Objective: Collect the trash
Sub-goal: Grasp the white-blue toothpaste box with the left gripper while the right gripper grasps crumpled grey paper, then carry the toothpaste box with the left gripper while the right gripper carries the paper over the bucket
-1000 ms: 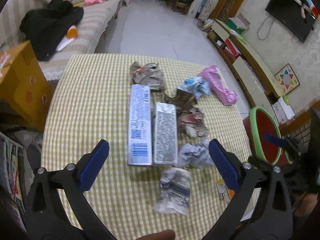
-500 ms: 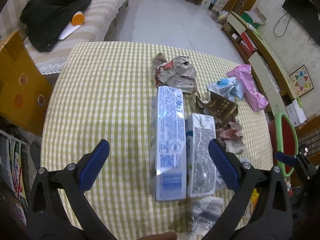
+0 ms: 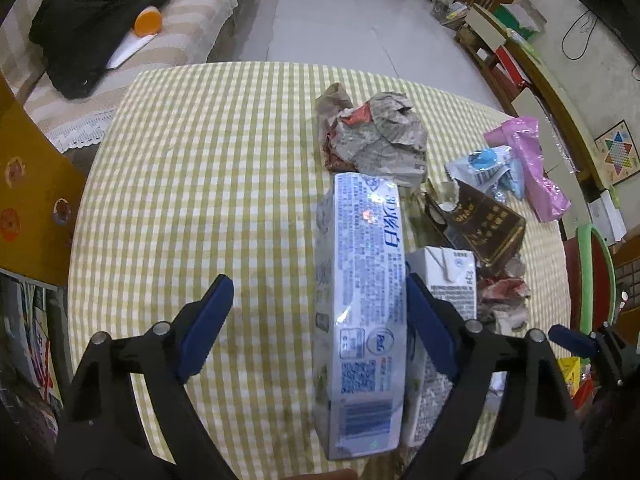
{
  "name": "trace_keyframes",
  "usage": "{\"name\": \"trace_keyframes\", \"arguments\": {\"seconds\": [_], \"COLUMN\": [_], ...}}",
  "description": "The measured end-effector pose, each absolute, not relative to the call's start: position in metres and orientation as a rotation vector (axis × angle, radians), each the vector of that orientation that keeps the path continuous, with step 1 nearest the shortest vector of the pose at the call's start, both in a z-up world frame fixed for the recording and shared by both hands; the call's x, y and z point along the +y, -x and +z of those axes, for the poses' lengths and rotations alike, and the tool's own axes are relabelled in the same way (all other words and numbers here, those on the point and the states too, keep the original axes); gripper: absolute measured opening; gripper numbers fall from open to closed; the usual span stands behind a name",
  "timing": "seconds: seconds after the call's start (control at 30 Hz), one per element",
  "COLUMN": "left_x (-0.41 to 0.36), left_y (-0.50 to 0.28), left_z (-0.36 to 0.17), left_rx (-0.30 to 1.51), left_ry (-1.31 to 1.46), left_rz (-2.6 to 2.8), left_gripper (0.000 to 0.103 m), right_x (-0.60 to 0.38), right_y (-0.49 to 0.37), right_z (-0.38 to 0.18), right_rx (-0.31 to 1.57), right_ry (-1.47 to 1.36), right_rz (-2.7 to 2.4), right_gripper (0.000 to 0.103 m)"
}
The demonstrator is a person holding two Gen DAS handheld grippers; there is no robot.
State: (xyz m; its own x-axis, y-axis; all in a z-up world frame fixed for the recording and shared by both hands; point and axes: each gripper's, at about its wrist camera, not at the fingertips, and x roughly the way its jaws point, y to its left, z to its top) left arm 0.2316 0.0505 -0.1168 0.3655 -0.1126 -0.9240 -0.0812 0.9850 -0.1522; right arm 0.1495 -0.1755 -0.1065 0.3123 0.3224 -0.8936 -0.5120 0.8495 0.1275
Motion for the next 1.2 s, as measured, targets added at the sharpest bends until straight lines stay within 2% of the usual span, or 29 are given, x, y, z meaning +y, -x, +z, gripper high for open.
{"name": "trace_keyframes", "arguments": {"seconds": [0.2, 0.3, 0.4, 0.57, 0.63, 0.73, 0.77, 0.83, 1.2], "left_x": [0.049, 0.048, 0.051, 0.047, 0.045, 0.042, 0.040, 0.040, 0.054], "left_y": [-0.239, -0.239, -0.240, -0.242, -0.240, -0.237, -0.236, -0.234, -0.202], "left_z": [-0.121, -0.122, -0.124, -0.138, -0.137, -0.132, -0.128, -0.122, -0.062], "left_rx": [1.210, 1.212, 1.219, 1.248, 1.243, 1.230, 1.224, 1.210, 1.092], "left_ry": [0.200, 0.208, 0.218, 0.183, 0.185, 0.203, 0.194, 0.192, 0.147], "left_rz": [-0.022, -0.021, -0.020, -0.004, -0.014, -0.038, -0.034, -0.037, 0.003], "left_gripper": [0.079, 0.079, 0.079, 0.077, 0.060, 0.036, 0.036, 0.036, 0.036], "right_x": [-0.169, -0.163, -0.159, -0.156, -0.157, -0.158, -0.159, -0.160, -0.182], "right_y": [-0.153, -0.155, -0.153, -0.153, -0.151, -0.150, -0.149, -0.148, -0.149], "right_z": [-0.111, -0.116, -0.118, -0.120, -0.118, -0.117, -0.116, -0.114, -0.082], "right_rx": [1.140, 1.160, 1.172, 1.185, 1.178, 1.177, 1.177, 1.172, 1.130], "right_ry": [0.173, 0.167, 0.158, 0.150, 0.149, 0.153, 0.153, 0.153, 0.092], "right_rz": [0.590, 0.607, 0.624, 0.641, 0.649, 0.651, 0.651, 0.648, 0.603], "right_gripper": [0.075, 0.071, 0.062, 0.058, 0.050, 0.045, 0.045, 0.036, 0.036]}}
